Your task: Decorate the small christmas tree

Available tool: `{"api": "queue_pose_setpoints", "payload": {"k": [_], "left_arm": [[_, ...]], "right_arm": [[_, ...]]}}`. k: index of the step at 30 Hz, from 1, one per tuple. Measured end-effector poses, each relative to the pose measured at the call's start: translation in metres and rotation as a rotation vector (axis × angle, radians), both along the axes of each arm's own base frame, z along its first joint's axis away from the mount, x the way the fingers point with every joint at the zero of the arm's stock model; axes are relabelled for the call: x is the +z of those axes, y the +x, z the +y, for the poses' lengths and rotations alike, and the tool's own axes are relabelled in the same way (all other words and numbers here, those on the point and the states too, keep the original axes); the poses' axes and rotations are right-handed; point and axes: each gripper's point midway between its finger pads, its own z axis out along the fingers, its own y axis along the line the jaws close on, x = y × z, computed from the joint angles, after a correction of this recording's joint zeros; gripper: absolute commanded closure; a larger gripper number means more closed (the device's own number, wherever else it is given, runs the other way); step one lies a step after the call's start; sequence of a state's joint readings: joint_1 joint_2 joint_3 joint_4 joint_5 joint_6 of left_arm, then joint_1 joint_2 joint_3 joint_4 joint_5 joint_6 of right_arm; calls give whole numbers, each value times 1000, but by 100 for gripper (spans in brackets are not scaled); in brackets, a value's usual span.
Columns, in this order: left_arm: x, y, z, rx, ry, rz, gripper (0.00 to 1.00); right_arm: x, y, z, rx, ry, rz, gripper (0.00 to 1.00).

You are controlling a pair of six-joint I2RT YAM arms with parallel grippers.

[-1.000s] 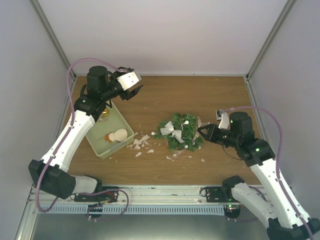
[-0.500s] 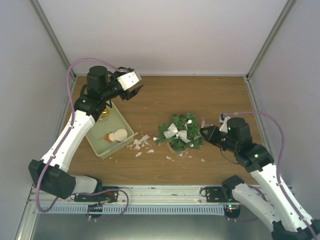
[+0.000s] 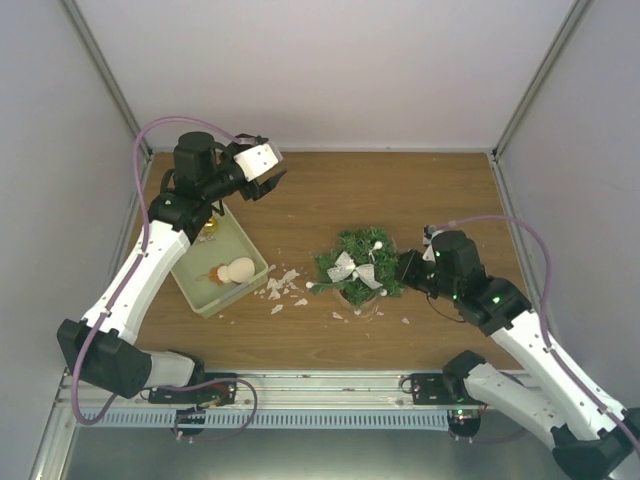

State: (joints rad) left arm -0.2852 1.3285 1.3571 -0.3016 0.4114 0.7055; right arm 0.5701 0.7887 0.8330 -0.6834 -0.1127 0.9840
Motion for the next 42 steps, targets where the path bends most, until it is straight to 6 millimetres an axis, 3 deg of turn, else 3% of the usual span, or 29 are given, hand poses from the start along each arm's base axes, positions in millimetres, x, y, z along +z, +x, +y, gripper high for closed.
{"api": "queue_pose_setpoints", "payload": {"k": [5,11,14,22,32,35,39,40,41,42], "left_arm": [[0,-1,-1,-7,-8,5,23],[0,-2,-2,-13,-18,13,23],[0,-2,-2,-13,-18,13,23],[0,-2,-2,-14,-19,14,23],[1,-3,-3,-18,-25,17,22],[1,-2,-2,-9,-15,10,18],[-5,5,8,23,32,-9,6],[-34,21,35,76,77,66,1],[-34,21,35,76,77,66,1],[-48,29,48,101,88,113,1]], "right_arm": [[11,-4,-7,-14,-9,-19,79],[20,-5,-10,-22,-12,-38,77],[18,-6,-12,-25,-19,-33,67],[14,-10,-16,-28,-45,-16,60],[39,-18,-36,-84,-73,-47,51],[45,-21,-45,-116,-100,-48,43],[61,-23,-65,-175,-165,-71,25],[74,-24,-86,-241,-242,-94,9],[74,-24,-86,-241,-242,-94,2],[78,-23,-92,-262,-268,-104,1]]}}
